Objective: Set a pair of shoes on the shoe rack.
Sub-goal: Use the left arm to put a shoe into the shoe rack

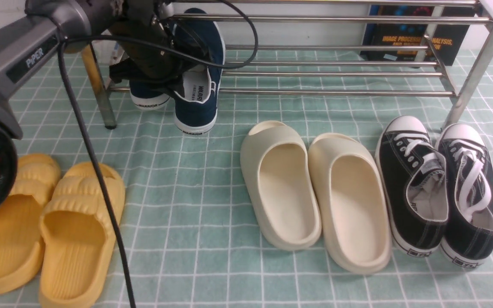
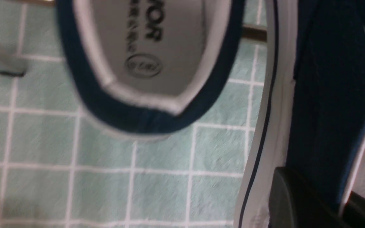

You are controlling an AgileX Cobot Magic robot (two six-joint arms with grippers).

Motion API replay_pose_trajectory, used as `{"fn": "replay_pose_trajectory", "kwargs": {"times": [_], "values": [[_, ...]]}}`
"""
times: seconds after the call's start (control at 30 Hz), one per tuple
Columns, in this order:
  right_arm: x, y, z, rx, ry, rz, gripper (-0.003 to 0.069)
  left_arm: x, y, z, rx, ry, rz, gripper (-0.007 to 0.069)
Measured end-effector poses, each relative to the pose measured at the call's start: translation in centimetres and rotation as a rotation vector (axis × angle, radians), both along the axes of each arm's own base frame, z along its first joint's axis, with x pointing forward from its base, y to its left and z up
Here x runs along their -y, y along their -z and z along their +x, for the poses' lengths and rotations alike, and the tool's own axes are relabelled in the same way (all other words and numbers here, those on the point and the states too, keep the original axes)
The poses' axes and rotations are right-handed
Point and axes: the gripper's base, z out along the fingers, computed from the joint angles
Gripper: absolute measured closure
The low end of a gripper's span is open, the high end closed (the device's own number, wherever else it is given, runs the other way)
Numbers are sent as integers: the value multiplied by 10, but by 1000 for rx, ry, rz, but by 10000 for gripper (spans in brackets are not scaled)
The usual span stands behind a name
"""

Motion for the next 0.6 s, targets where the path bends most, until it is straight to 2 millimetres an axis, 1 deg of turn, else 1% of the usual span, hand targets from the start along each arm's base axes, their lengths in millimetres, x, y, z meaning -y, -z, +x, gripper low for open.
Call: {"fn": "replay_pose_trajectory", "kwargs": {"times": [0.2,0.33,0.6], "values": [[0,0,0,0,0,0,420,5,2,13,35,11,-7,633],[0,0,0,0,0,0,420,5,2,18,63,11,-2,631],[0,0,0,0,0,0,420,4,1,20,85,11,12,615]]}}
